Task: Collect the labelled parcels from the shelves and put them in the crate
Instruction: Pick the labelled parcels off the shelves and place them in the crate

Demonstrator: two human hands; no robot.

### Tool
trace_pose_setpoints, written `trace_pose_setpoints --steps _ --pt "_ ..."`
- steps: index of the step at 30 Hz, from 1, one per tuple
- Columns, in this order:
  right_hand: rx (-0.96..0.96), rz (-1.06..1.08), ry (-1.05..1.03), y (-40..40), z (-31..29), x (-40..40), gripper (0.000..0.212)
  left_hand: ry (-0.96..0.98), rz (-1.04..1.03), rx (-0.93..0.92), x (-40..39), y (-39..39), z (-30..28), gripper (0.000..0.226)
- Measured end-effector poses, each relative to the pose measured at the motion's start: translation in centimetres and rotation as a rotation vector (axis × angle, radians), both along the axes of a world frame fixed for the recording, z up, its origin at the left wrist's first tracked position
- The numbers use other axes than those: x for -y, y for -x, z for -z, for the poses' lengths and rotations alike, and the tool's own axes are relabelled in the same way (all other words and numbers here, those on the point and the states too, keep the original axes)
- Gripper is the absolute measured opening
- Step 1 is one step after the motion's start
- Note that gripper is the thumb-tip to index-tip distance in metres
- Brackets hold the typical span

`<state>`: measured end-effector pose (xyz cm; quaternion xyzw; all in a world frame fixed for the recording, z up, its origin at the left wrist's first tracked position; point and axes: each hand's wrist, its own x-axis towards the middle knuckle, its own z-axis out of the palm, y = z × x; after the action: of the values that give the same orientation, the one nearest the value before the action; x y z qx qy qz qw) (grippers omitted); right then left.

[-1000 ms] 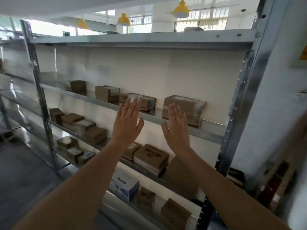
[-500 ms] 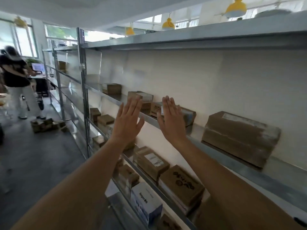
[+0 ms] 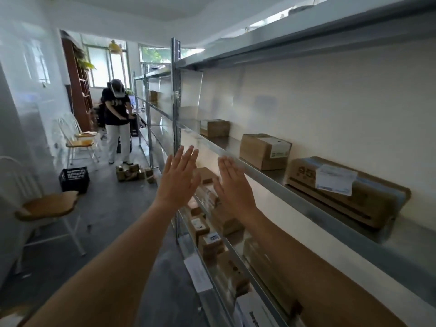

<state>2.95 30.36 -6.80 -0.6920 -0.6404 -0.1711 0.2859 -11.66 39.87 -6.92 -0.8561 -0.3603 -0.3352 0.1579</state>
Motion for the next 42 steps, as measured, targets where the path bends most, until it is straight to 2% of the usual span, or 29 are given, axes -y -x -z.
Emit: trace_pose_setpoints --steps 6,8,11,13,16,19,21,27,31,38,42 --pt "0.141 -0.023 0.130 -2.5 2.1 -10.0 0.053 0.061 -0.063 -0.060 -11.6 -0.1 1.2 0.069" --pt "0.159 -0.010 0.217 -3.2 4.4 -13.4 0.069 0.093 -0.072 -0.067 -14.9 -0.9 2.0 0.069" --pt "0.035 -0.016 0.199 -4.6 7.6 -18.4 0.107 0.145 -0.073 -0.112 -18.5 -2.6 4.1 0.071" --pt "0.021 0.009 0.208 -5.4 8.4 -21.5 0.115 0.161 -0.081 -0.147 -21.1 -3.8 5.4 0.072" --pt "-0.004 -0.002 0.227 -6.8 8.8 -26.8 0.110 0.188 -0.105 -0.152 -25.6 -5.3 6.5 0.071" --pt "-0.013 0.014 0.256 -8.0 9.5 -32.6 0.072 0.223 -0.125 -0.138 -30.1 -6.2 6.8 0.069" --pt "-0.017 0.029 0.242 -8.6 10.1 -36.1 0.061 0.232 -0.138 -0.152 -33.1 -6.6 6.9 0.071" --pt "-0.068 -0.006 0.357 -9.0 13.2 -44.2 0.064 0.314 -0.170 -0.149 -41.2 -8.0 8.5 0.066" --pt "-0.059 0.001 0.344 -9.2 14.5 -49.6 0.065 0.339 -0.155 -0.196 -46.6 -8.6 10.7 0.065" --pt "-0.393 0.061 0.334 -8.4 15.7 -61.2 0.067 0.384 -0.085 -0.209 -58.4 -8.3 12.2 0.064" --pt "-0.464 0.133 0.367 -8.5 17.3 -65.9 0.068 0.468 -0.016 -0.199 -64.0 -8.0 13.1 0.064"
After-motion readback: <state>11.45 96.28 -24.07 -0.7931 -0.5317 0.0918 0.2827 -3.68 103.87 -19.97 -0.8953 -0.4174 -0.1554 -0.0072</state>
